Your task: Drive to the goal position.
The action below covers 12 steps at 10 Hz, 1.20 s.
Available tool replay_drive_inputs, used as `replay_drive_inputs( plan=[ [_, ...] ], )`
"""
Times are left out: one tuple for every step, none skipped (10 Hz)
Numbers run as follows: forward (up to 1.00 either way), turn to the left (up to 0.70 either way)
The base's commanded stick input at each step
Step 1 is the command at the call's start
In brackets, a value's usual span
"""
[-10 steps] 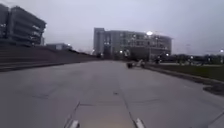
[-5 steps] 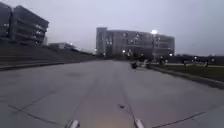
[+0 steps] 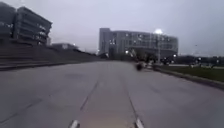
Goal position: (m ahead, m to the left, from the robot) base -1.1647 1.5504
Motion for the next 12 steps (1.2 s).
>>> replay_drive_inputs(
  plan=[
    [1.0, 0.0],
    [1.0, 0.0],
    [1.0, 0.0],
    [1.0, 0.0],
    [1.0, 0.0],
    [1.0, 0.0],
    [1.0, 0.0],
    [1.0, 0.0],
    [1.0, 0.0],
    [1.0, 0.0],
    [1.0, -0.01],
    [1.0, -0.4]
  ],
)
